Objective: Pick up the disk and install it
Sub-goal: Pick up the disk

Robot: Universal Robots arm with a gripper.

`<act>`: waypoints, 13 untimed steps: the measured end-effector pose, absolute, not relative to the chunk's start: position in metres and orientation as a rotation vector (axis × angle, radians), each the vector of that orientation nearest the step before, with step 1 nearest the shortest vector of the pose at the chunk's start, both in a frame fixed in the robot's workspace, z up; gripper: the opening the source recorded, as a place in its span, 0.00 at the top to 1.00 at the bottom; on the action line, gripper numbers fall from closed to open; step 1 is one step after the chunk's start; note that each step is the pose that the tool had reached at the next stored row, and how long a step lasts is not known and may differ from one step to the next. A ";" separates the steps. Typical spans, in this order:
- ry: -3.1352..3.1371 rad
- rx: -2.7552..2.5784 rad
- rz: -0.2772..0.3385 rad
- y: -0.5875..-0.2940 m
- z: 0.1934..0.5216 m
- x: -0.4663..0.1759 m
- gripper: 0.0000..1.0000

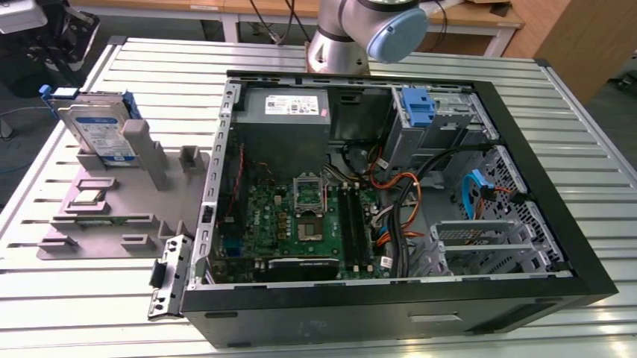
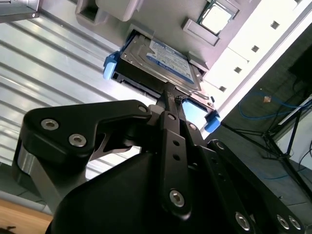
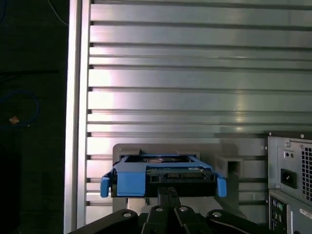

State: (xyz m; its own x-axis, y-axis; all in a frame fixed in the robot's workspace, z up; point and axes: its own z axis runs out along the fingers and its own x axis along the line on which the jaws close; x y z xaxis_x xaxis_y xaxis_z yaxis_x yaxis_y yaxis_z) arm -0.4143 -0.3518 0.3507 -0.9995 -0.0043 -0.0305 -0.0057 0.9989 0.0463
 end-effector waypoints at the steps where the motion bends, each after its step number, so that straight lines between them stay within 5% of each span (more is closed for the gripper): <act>1: 3.110 -0.027 0.073 -0.352 0.351 -0.414 0.89; 13: 3.111 -0.055 0.073 -0.352 0.351 -0.414 0.89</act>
State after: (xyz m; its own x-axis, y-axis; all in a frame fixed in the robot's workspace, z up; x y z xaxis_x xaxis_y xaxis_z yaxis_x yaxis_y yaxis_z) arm -0.4143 -0.3518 0.3507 -0.9989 -0.0346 -0.0305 -0.0360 0.9983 0.0463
